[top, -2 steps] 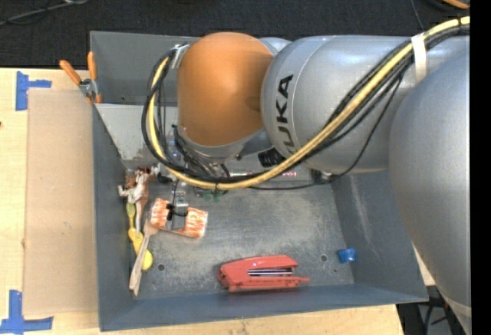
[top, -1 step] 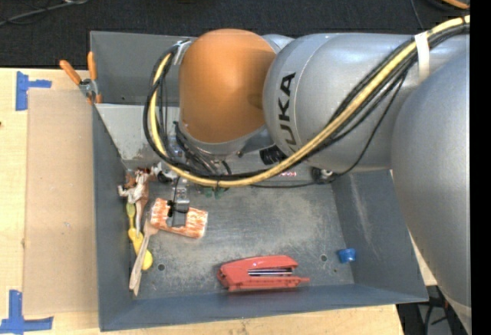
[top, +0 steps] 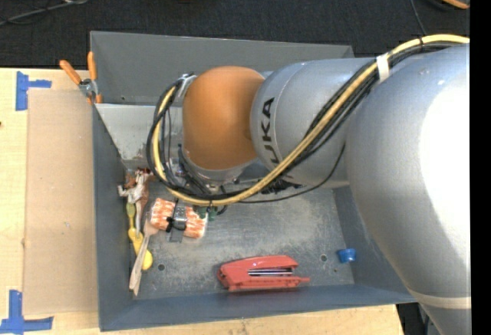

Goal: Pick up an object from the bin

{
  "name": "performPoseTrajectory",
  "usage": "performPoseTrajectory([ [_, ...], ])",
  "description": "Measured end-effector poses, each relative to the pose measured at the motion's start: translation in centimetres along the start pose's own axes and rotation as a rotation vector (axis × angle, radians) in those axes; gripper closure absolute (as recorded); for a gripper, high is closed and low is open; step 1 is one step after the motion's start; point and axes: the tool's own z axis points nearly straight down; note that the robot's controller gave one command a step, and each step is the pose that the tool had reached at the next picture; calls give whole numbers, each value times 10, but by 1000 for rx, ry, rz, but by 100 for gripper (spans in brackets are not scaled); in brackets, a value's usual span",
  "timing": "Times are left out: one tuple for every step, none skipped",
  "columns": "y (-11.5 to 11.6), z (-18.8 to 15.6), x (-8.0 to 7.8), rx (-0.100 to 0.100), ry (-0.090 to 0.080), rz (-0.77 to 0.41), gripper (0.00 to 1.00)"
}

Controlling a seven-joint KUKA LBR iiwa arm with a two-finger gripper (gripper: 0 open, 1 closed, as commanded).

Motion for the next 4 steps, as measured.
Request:
performPoseTrajectory([
  [-27,-1,3,-2,-3,-152,0],
  [-27,28,1,1,5,24,0],
  [-32,72,1,-1,-2,-48,0],
  [-41,70,0,-1,0,72,100],
])
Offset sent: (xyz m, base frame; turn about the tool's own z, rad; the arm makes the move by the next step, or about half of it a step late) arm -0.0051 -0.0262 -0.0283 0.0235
